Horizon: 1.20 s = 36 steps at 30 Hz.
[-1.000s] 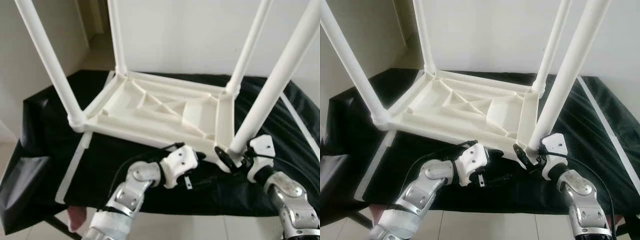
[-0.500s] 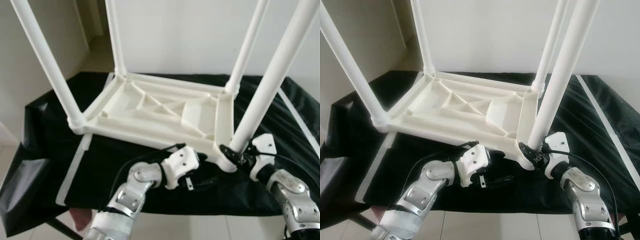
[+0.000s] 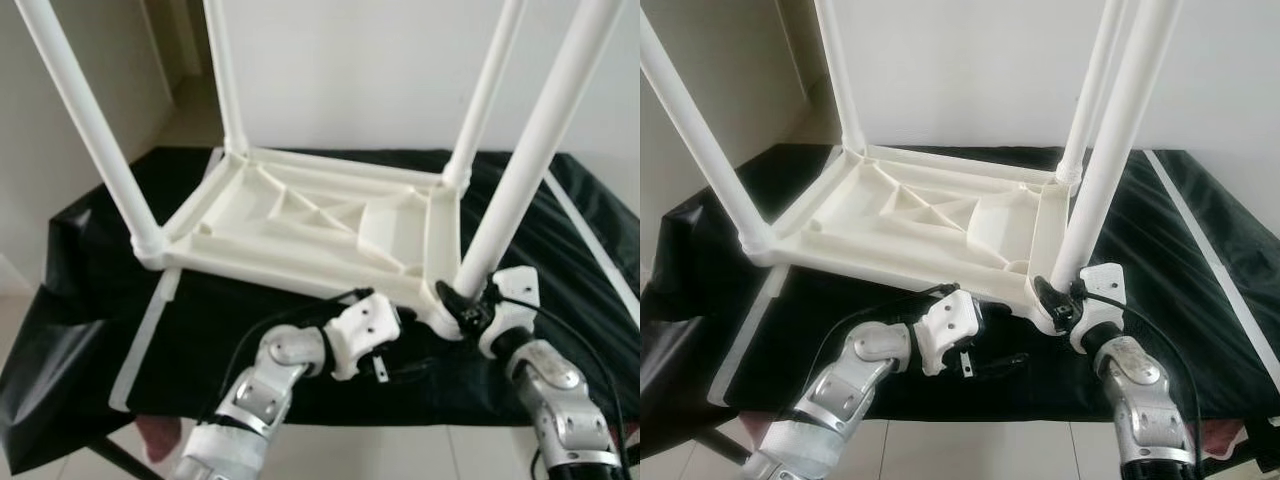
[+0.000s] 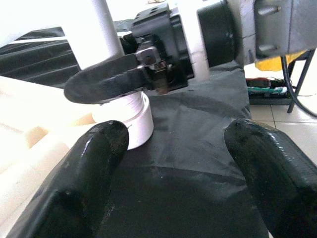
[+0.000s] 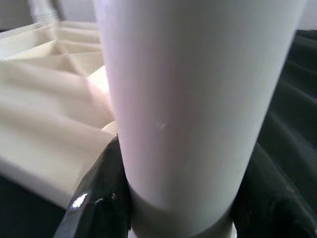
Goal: Building children table
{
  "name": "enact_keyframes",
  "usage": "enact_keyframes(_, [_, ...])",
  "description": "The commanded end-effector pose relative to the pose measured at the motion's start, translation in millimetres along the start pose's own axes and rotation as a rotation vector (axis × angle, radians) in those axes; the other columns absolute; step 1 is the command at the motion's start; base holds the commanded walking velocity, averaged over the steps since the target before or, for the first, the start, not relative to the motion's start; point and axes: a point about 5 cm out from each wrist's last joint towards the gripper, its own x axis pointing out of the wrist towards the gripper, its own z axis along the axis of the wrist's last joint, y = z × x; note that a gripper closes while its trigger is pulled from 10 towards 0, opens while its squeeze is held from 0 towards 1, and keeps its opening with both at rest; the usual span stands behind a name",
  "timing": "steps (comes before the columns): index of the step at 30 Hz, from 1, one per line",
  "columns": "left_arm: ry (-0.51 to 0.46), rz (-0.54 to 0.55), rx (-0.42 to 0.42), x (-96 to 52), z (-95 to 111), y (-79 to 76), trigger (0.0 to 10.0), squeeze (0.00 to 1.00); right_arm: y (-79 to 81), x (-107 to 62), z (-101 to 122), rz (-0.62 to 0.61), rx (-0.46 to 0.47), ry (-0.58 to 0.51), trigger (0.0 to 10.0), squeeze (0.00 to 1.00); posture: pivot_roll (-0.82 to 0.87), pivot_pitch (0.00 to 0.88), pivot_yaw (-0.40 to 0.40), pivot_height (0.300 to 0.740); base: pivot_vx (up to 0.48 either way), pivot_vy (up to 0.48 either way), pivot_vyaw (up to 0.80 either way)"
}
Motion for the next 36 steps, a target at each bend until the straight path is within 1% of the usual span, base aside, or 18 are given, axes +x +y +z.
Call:
enact_keyframes(1, [0.0, 0.061, 0.005, 1.2, 0.6, 2.4, 10.0, 0.0, -4.7, -3.2, -9.0, -0.16, 0.051, 0.041, 10.0, 0.0, -0.07, 0.0, 0.01, 0.74, 0.0, 0.0, 0.0])
enact_keyframes(2, [0.0, 0.061, 0.005, 1.2, 0.6, 2.4, 10.0, 0.0, -4.7, -3.2, -9.0, -0.16, 0.051, 0.041, 10.0, 0.0, -0.07, 0.0, 0.01, 0.74, 0.0, 0.0, 0.0])
enact_keyframes(4, [0.0, 0.06, 0.005, 1.1, 0.3, 2.3, 10.0, 0.0, -1.8, -4.1, -14.1, -0.271, 0.071, 0.066, 10.0, 0.0, -0.08, 0.0, 0.011, 0.74, 0.0, 0.0, 0.0])
enact_keyframes(7, [-0.001, 0.059, 0.005, 1.0, 0.3, 2.2, 10.0, 0.0, -0.6, -4.3, -15.6, -0.302, 0.078, 0.077, 10.0, 0.0, -0.08, 0.0, 0.011, 0.74, 0.0, 0.0, 0.0])
enact_keyframes(8, [-0.002, 0.056, 0.006, 2.1, 0.7, 1.7, 10.0, 0.0, 4.8, -4.5, -18.7, -0.392, 0.091, 0.086, 10.0, 0.0, -0.08, 0.0, 0.01, 0.74, 0.0, 0.0, 0.0])
enact_keyframes(9, [-0.004, 0.053, 0.007, 3.1, 1.2, 1.2, 10.0, 0.0, 11.5, -3.9, -21.5, -0.447, 0.138, 0.097, 10.0, 0.0, -0.09, 0.0, 0.008, 0.74, 0.0, 0.0, 0.0])
enact_keyframes(10, [-0.004, 0.053, 0.007, 3.1, 1.2, 1.2, 10.0, 0.0, 11.5, -3.9, -21.5, -0.447, 0.138, 0.097, 10.0, 0.0, -0.09, 0.0, 0.008, 0.74, 0.0, 0.0, 0.0])
enact_keyframes(11, [-0.006, 0.05, 0.008, 3.9, 1.5, 0.8, 10.0, 0.0, 16.8, -3.2, -21.3, -0.512, 0.141, 0.091, 10.0, 0.0, -0.09, 0.0, 0.007, 0.74, 0.0, 0.0, 0.0])
enact_keyframes(15, [-0.008, 0.048, 0.008, 4.7, 1.7, 0.3, 10.0, 0.0, 23.3, -2.7, -20.6, -0.585, 0.161, 0.093, 10.0, 0.0, -0.09, 0.0, 0.004, 0.74, 0.0, 0.0, 0.0])
enact_keyframes(18, [-0.01, 0.045, 0.003, 5.0, 1.4, -0.7, 10.0, 0.0, 26.0, -2.1, -15.7, -0.567, 0.181, 0.067, 10.0, 0.0, -0.09, 0.0, 0.007, 0.74, 0.0, 0.0, 0.0])
enact_keyframes(19, [-0.006, 0.038, 0.002, 5.1, 0.2, -2.5, 10.0, 0.0, 22.5, -2.5, -11.6, -0.548, 0.175, 0.042, 10.0, 0.25, -0.09, 0.0, 0.006, 0.74, 0.0, 0.0, 0.0])
enact_keyframes(20, [-0.005, 0.036, 0.002, 5.2, -0.1, -2.9, 10.0, 0.0, 20.7, -2.4, -9.7, -0.531, 0.188, 0.023, 10.0, 1.0, -0.09, 0.0, 0.006, 0.74, 0.0, 0.0, 0.0])
enact_keyframes(22, [-0.005, 0.035, 0.002, 5.3, -0.2, -2.9, 10.0, 0.0, 19.8, -2.3, -8.6, -0.519, 0.199, 0.011, 10.0, 1.0, -0.09, 0.0, 0.006, 0.74, 0.0, 0.0, 0.0])
enact_keyframes(30, [-0.009, 0.036, 0.004, 5.8, 1.3, -1.1, 10.0, 0.0, 9.8, -3.2, 3.0, -0.47, 0.131, -0.057, 10.0, 1.0, -0.1, 0.0, 0.011, 0.74, 0.0, 0.0, 0.0])
enact_keyframes(31, [-0.007, 0.031, 0.007, 5.2, 0.5, -2.0, 10.0, 0.0, 7.8, -2.7, 2.0, -0.409, 0.126, -0.051, 10.0, 0.09, -0.1, 0.0, 0.015, 0.74, 0.0, 0.0, 0.0])
enact_keyframes(33, [-0.006, 0.03, 0.007, 5.1, 0.3, -2.2, 10.0, 0.0, 7.4, -2.4, 1.3, -0.387, 0.13, -0.046, 10.0, 0.09, -0.1, 0.0, 0.015, 0.74, 0.0, 0.0, 0.0])
enact_keyframes(34, [-0.003, 0.027, 0.009, 4.6, -0.2, -2.5, 10.0, 0.0, 5.7, -2.6, -1.1, -0.312, 0.118, -0.03, 10.0, 0.0, -0.1, 0.0, 0.017, 0.74, 0.0, 0.0, 0.0])
enact_keyframes(36, [-0.001, 0.026, 0.01, 4.3, -0.5, -2.6, 10.0, 0.0, 4.6, -3.1, -2.6, -0.267, 0.107, -0.02, 10.0, 0.0, -0.1, 0.0, 0.017, 0.74, 0.0, 0.0, 0.0])
